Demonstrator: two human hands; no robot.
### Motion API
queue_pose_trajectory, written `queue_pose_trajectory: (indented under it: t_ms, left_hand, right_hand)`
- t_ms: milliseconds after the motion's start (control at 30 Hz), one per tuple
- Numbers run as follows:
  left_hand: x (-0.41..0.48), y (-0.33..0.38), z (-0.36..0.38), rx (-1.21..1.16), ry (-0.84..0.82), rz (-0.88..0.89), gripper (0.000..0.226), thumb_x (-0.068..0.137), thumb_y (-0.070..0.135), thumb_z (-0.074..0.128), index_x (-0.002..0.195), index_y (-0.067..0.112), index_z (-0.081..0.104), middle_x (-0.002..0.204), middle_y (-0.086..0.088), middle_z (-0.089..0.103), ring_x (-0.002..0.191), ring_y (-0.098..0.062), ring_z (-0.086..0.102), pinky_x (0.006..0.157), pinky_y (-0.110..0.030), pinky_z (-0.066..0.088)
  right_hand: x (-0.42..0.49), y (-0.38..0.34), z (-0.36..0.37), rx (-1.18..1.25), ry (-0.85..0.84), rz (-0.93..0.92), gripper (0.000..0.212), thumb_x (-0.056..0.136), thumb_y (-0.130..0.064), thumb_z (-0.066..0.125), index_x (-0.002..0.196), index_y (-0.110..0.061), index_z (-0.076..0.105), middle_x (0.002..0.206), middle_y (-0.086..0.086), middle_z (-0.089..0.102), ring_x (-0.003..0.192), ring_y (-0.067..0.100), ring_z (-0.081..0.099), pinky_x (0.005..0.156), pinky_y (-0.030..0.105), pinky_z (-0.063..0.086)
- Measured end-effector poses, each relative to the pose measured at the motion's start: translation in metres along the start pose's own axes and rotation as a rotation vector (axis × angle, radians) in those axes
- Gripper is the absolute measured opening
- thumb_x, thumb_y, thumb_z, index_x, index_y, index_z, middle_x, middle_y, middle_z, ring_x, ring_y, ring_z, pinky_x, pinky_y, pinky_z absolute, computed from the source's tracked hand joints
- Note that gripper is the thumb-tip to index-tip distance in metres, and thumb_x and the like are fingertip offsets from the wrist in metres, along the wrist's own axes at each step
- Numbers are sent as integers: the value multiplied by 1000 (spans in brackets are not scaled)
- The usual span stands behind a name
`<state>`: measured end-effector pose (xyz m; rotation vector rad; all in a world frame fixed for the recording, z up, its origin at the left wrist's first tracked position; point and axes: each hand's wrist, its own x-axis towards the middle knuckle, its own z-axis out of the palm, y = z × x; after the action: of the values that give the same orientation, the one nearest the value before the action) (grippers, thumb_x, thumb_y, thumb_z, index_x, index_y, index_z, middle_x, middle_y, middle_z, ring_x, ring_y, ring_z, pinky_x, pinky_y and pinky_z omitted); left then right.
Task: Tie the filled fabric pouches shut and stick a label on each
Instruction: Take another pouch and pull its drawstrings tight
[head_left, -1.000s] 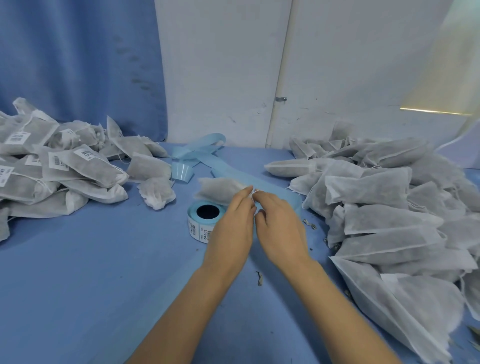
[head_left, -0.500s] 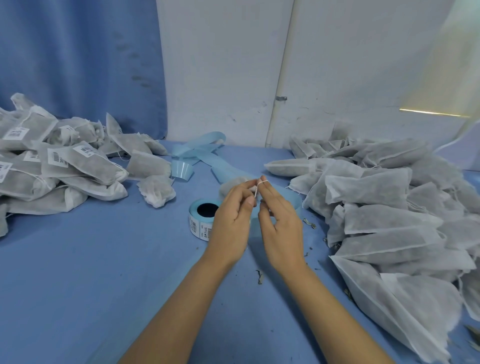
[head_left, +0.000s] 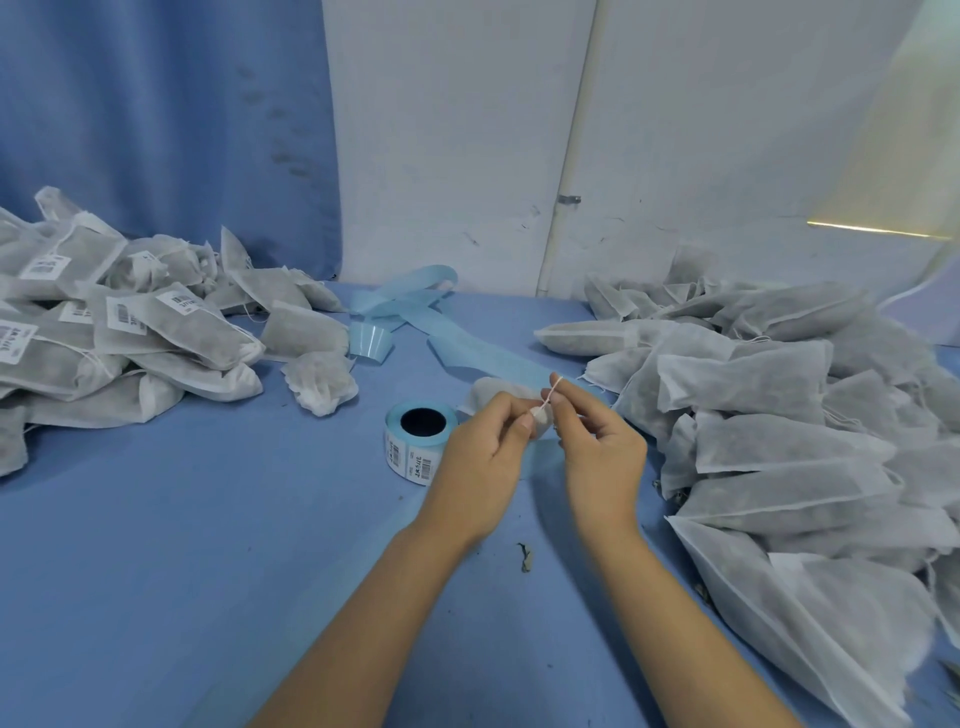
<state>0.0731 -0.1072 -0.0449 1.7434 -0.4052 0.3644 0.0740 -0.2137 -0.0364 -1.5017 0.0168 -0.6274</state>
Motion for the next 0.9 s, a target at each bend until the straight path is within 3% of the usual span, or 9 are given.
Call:
queue_pose_trajectory:
  t_ms: [133,233,433,567,667,767,900]
  left_hand:
    - [0,-1,-2,41,1,7,21,98,17,47,81,26,56,79,15,65,75,-7,58,68,-16,43]
    - [1,-2,-2,-43,52,-29,17,99,19,46,87,19,58,84,8,69,82,-11,64,75,-23,49]
    - [7,3,-5,-170,203,-109,17,100,18,46,86,24,52,75,9,68,62,-11,65,65,-27,53]
    - [9,6,-9,-123,264,-83,13,97,19,54,84,19,59,68,7,65,52,-5,58,58,-17,46]
    - [9,11,-5,-145,258,-86,11,96,18,56,86,17,62,58,6,61,49,-2,55,54,-12,42]
    - [7,15,-1,-195,227,-109,11,96,15,55,88,12,62,65,5,64,56,-3,58,56,-13,45]
    - [6,16,2,-243,173,-122,11,98,12,50,91,12,59,86,-5,70,74,-10,66,67,-20,53]
  right_hand:
    - [2,2,0,96,27,79,13,86,-9,69,91,-19,76,86,-22,73,78,-8,64,73,12,51]
    - [2,2,0,122,-14,101,11,84,-9,71,85,-19,76,84,-17,74,73,-7,65,68,8,49]
    - [-1,-1,0,45,-146,45,14,83,-13,73,79,-27,76,84,-14,75,83,-2,68,71,8,47]
    - [-4,-2,-1,-182,-184,-80,17,82,-21,74,76,-37,74,83,-22,72,86,10,62,71,13,43]
    - [-5,-4,1,-328,-184,-159,25,83,-22,72,70,-44,69,82,-25,68,87,9,56,74,17,41]
    - [-3,-6,2,-334,-170,-165,28,82,-20,72,68,-43,66,81,-23,66,84,9,56,73,19,43]
    - [-1,-6,2,-271,-188,-136,17,80,-10,72,74,-24,67,88,-12,58,73,5,54,69,13,43]
